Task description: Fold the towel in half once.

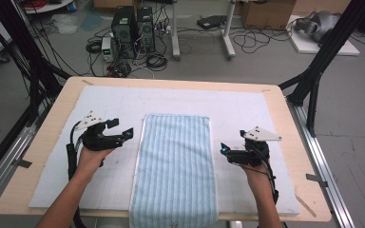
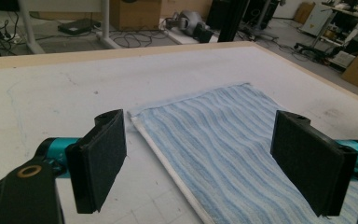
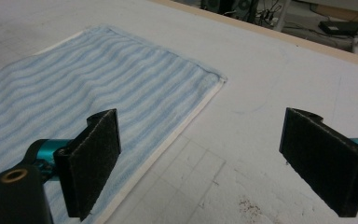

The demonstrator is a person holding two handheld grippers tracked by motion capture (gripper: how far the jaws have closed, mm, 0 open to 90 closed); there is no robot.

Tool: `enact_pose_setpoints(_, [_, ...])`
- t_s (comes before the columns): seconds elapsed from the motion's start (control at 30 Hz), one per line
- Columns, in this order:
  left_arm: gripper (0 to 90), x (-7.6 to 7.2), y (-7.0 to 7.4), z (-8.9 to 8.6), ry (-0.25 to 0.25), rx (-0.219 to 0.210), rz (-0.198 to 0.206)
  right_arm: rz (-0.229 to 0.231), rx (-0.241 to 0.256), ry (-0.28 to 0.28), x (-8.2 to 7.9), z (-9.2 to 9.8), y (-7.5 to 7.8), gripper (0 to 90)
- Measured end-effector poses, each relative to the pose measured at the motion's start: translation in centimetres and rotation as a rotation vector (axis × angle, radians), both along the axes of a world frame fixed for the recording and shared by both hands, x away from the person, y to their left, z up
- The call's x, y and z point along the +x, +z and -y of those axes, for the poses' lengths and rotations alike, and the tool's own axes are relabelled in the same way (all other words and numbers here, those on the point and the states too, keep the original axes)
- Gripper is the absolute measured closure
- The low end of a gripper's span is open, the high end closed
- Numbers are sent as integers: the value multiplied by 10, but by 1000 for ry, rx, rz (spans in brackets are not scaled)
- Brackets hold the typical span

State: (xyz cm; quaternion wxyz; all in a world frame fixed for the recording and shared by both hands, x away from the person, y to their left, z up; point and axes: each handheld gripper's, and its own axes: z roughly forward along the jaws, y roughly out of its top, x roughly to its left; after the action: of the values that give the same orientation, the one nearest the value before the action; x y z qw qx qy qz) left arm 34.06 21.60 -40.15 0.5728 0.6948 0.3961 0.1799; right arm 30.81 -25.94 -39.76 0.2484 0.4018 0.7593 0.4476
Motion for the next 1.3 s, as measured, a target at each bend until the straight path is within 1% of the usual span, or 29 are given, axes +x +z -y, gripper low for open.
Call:
enact_pose_setpoints(0.1, [187, 2, 0, 2, 0, -3, 4, -26, 1, -10, 4, -2, -2, 118])
enact_pose_setpoints(0.13, [187, 3, -1, 2, 6, -7, 0, -27, -1, -11, 5, -3, -3, 117])
enact_pose_setpoints(0.2, [192, 6, -3, 3, 35, -4, -21, -33, 3, -14, 8, -5, -3, 117])
enact_pose_setpoints(0.23, [200, 7, -4, 4, 40, -10, -34, -41, 2, -17, 9, -6, -4, 117])
enact_pose_setpoints(0.3, [217, 10, -6, 5, 54, 7, -53, -48, -9, -17, 12, -7, -5, 117])
enact_pose_setpoints(0.4, [221, 16, -8, 8, 59, 36, -77, -64, -11, -28, 16, -8, -5, 117])
enact_pose_setpoints(0.47, [221, 21, -8, 11, 60, 45, -82, -75, -8, -35, 17, -8, -6, 117])
enact_pose_setpoints(0.5, [226, 23, -8, 13, 60, 46, -76, -79, -9, -37, 18, -8, -6, 117])
enact_pose_setpoints(0.53, [241, 26, -9, 14, 59, 38, -77, -83, -5, -40, 18, -8, -6, 118])
enact_pose_setpoints(0.57, [260, 29, -11, 16, 58, 44, -92, -84, -3, -40, 18, -9, -6, 118])
enact_pose_setpoints(0.6, [267, 33, -13, 18, 66, 68, -111, -81, -8, -39, 18, -9, -6, 118])
enact_pose_setpoints(0.63, [268, 36, -16, 20, 73, 76, -120, -83, -8, -39, 18, -9, -6, 118])
enact_pose_setpoints(0.67, [275, 39, -18, 22, 71, 72, -132, -89, -3, -39, 18, -9, -6, 118])
enact_pose_setpoints(0.7, [283, 42, -20, 24, 75, 78, -145, -87, -3, -39, 18, -9, -6, 118])
enact_pose_setpoints(0.73, [283, 45, -22, 27, 76, 92, -154, -88, 3, -39, 18, -8, -6, 117])
enact_pose_setpoints(0.77, [288, 48, -24, 31, 74, 97, -164, -94, 7, -44, 18, -9, -6, 118])
enact_pose_setpoints(0.8, [299, 50, -25, 35, 70, 108, -172, -93, 4, -42, 18, -8, -6, 118])
enact_pose_setpoints(0.83, [314, 52, -26, 38, 63, 117, -172, -94, 1, -43, 19, -8, -7, 118])
enact_pose_setpoints(0.9, [331, 54, -30, 42, 68, 127, -186, -100, 2, -46, 19, -8, -7, 118])
enact_pose_setpoints(1.03, [366, 60, -41, 44, 79, 164, -245, -105, -5, -54, 22, -9, -9, 118])
enact_pose_setpoints(1.07, [371, 61, -44, 45, 77, 165, -257, -112, -8, -56, 22, -10, -9, 118])
enact_pose_setpoints(1.13, [426, 61, -47, 49, 52, 191, -272, -118, -13, -63, 24, -12, -11, 118])
enact_pose_setpoints(1.17, [461, 60, -49, 52, 39, 217, -267, -123, -19, -63, 26, -13, -12, 118])
enact_pose_setpoints(1.2, [481, 59, -50, 54, 31, 251, -252, -129, -21, -66, 28, -14, -13, 118])
enact_pose_setpoints(1.23, [490, 58, -49, 56, 35, 275, -236, -137, -11, -65, 30, -15, -14, 118])
enact_pose_setpoints(1.27, [509, 58, -49, 57, 33, 280, -231, -145, -1, -67, 32, -16, -15, 118])
enact_pose_setpoints(1.3, [523, 57, -50, 58, 36, 283, -229, -146, -6, -68, 33, -18, -16, 118])
